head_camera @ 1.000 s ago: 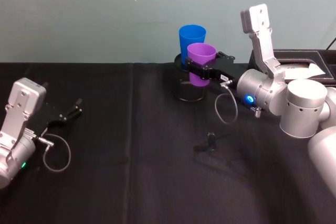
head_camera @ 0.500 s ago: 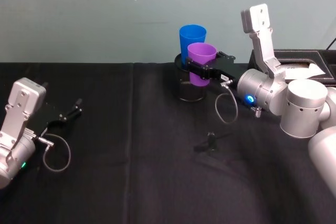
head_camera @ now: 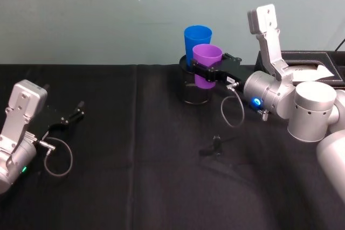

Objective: Pick up one cup with a gripper and tap it against the other cup.

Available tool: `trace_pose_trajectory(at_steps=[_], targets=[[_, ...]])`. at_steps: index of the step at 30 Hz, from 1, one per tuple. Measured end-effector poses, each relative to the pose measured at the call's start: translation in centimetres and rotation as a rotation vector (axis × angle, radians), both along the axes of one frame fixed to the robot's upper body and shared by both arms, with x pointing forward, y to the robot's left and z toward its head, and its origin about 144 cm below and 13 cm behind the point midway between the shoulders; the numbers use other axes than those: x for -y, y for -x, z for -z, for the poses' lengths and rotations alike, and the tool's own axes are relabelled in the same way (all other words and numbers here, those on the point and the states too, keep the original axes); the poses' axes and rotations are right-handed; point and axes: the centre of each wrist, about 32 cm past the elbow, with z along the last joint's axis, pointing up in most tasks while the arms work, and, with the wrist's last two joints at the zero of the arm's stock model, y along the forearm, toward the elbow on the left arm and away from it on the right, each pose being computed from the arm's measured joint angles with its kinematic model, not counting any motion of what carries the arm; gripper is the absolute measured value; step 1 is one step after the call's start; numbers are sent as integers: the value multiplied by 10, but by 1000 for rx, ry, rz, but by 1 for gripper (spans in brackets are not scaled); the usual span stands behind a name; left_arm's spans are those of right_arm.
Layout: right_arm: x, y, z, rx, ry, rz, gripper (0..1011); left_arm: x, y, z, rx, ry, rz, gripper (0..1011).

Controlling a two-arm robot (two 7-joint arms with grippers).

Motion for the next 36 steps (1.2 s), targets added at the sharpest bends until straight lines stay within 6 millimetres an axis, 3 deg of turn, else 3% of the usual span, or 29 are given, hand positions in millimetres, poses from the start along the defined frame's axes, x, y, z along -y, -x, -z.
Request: trace_pose_trajectory(at_steps=[36], targets=[[0,0,0,0,0,0,737,0,0,0,0,0,0,1000]])
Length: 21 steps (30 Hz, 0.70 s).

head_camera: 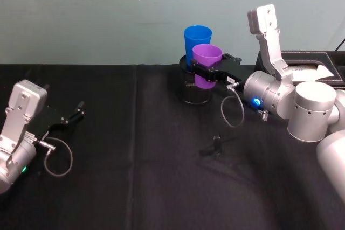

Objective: Pick up one cup with a gripper and tap it against the other cup.

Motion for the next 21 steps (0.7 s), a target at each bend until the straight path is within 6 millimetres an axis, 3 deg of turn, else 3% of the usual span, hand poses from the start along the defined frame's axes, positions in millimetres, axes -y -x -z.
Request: trace_pose_trajectory(at_steps=[21], targets=[[0,0,0,0,0,0,737,0,0,0,0,0,0,1000]])
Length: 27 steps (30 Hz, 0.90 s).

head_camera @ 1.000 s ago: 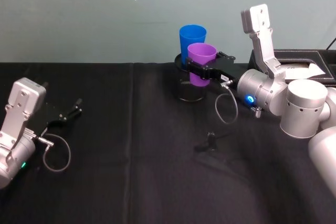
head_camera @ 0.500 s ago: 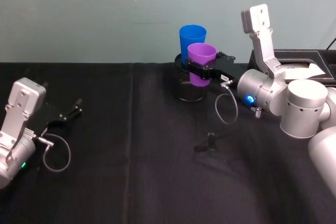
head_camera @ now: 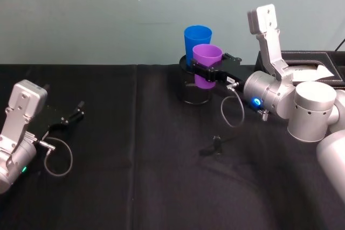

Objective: Pick up one cup with a gripper and tap it against the other cup.

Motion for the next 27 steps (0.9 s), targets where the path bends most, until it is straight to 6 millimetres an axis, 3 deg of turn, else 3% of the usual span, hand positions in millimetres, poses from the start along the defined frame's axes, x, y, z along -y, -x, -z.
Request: trace_pose_trajectory(at_steps=[27], targets=[[0,0,0,0,0,0,737,0,0,0,0,0,0,1000]])
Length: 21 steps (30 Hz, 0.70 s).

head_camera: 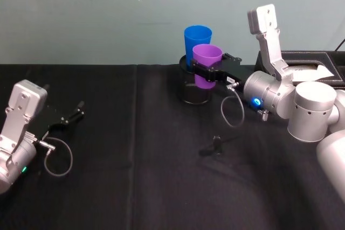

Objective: Pick up one cup with a gripper and tap it against the other cup.

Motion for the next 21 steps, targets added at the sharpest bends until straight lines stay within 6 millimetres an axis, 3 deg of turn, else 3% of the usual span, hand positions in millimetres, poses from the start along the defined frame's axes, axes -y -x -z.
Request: trace_pose_trajectory(at_steps=[21], targets=[[0,0,0,0,0,0,737,0,0,0,0,0,0,1000]])
